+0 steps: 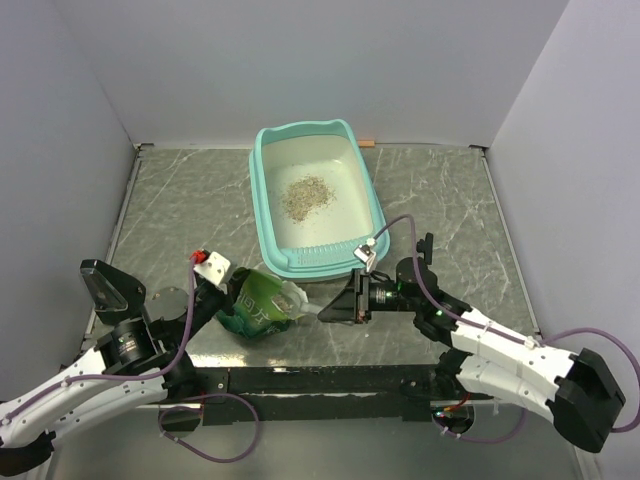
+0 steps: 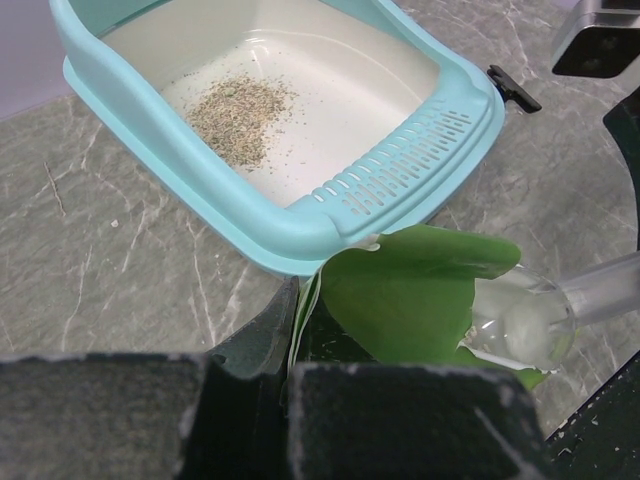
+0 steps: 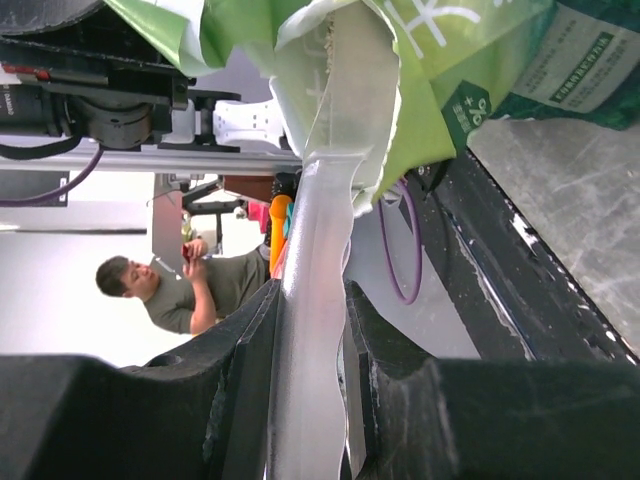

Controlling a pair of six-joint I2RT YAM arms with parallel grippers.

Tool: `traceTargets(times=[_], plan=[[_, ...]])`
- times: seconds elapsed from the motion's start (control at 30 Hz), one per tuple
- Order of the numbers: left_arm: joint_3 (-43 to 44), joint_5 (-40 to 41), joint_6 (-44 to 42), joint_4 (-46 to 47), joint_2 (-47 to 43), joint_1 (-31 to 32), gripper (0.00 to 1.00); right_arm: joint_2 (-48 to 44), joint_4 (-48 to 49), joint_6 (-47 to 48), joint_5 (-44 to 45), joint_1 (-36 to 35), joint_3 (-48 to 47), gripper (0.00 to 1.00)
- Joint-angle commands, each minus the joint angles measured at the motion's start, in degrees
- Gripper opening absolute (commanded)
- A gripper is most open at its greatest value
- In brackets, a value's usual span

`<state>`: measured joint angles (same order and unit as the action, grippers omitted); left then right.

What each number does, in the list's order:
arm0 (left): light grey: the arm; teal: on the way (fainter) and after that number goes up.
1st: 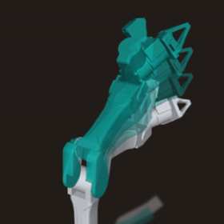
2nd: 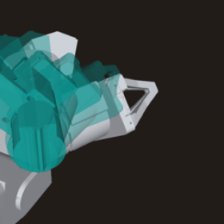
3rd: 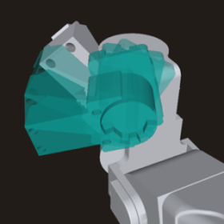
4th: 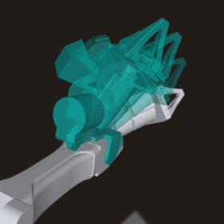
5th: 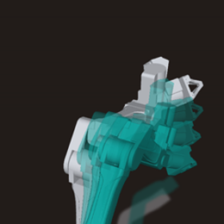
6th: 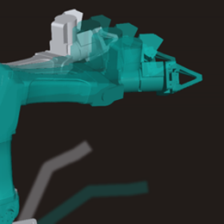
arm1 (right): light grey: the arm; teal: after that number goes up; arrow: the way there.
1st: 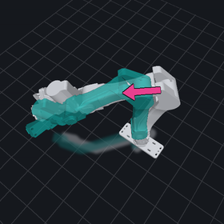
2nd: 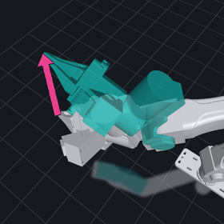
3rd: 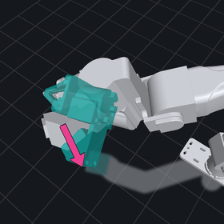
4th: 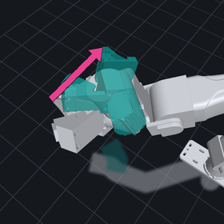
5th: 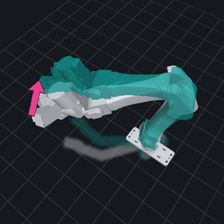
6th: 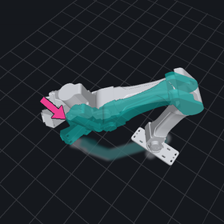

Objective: Fill the litter box with clean litter

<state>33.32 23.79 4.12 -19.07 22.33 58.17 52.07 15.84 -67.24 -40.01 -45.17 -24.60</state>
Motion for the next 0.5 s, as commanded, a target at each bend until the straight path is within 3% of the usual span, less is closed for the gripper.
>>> traceTargets(times=[0.0, 0.47], plan=[[0.25, 0.56, 0.45, 4.48, -0.09, 0.19, 0.01, -4.52, -0.89, 0.1, -0.6, 0.43, 1.48, 0.0], [0.25, 0.55, 0.36, 4.66, 0.08, 0.19, 0.01, -13.57, -7.3, -0.87, 2.57, 1.04, 3.15, 0.0]])
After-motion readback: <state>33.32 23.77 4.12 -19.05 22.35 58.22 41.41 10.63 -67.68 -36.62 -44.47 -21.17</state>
